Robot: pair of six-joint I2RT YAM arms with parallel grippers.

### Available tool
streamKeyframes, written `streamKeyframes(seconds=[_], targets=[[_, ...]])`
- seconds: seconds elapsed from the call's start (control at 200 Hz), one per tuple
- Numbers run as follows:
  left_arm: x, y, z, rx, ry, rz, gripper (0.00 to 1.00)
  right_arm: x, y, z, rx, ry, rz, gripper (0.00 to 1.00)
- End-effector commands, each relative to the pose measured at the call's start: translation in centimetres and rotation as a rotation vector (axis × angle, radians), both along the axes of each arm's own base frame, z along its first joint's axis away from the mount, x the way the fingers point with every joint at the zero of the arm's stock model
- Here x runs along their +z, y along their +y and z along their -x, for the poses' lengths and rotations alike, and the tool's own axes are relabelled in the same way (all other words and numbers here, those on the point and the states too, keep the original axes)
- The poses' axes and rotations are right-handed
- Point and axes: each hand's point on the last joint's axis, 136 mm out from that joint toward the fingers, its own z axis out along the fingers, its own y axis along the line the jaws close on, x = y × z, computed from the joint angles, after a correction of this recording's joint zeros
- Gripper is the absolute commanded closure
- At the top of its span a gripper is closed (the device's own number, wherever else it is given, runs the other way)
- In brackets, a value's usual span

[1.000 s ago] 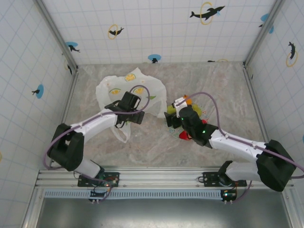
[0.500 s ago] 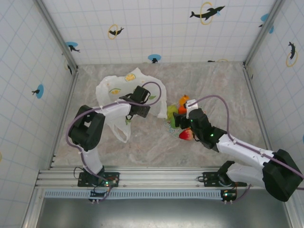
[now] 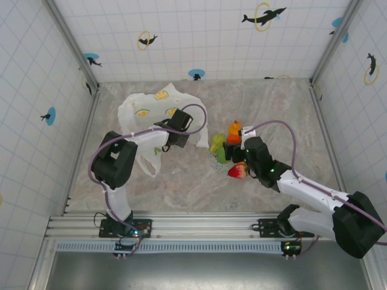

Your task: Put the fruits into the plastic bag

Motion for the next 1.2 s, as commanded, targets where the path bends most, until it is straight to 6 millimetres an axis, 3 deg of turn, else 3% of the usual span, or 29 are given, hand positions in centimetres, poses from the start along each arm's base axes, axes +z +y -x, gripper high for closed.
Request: streamKeyframes(seconds=[0.0, 0.14, 0.285, 0.435, 0.58, 0.726, 0.876, 1.021, 1.191], targets=[[1.6, -0.3, -0.4, 0.025, -0.035, 0.024, 1.0, -0.1, 0.3, 0.2, 0.018, 0.014, -0.011, 0.06], [4.4, 0.7, -0.2, 0.107, -0.07, 0.063, 1.0, 0.2, 2.1, 0.5, 0.095, 0.021, -0.034, 0.06], [7.9, 0.5, 1.5, 0.17, -0.057, 0.223, 1.0, 0.5, 5.7, 1.4, 0.2, 0.007, -0.063, 0.06], [10.0, 0.0, 3.2, 0.22, -0.027, 0.366, 1.0, 0.6, 10.1, 1.8, 0.285, -0.011, -0.082, 0.06], [11.7, -0.1, 4.1, 0.234, -0.038, 0.448, 1.0, 0.2, 12.6, 1.3, 0.289, -0.037, -0.074, 0.01], [12.3, 0.3, 4.7, 0.236, -0.047, 0.461, 1.0, 0.2, 13.6, 0.4, 0.263, -0.069, -0.072, 0.0], [12.3, 0.7, 5.3, 0.238, -0.046, 0.459, 1.0, 0.5, 13.2, -1.0, 0.198, -0.12, -0.038, 0.03], [11.9, 1.0, 5.8, 0.239, -0.042, 0.45, 1.0, 0.8, 13.2, -2.1, 0.174, -0.159, 0.031, 0.15], [10.4, 2.2, 6.4, 0.24, -0.034, 0.383, 1.0, 1.4, 13.4, -2.6, 0.179, -0.184, 0.063, 0.5]])
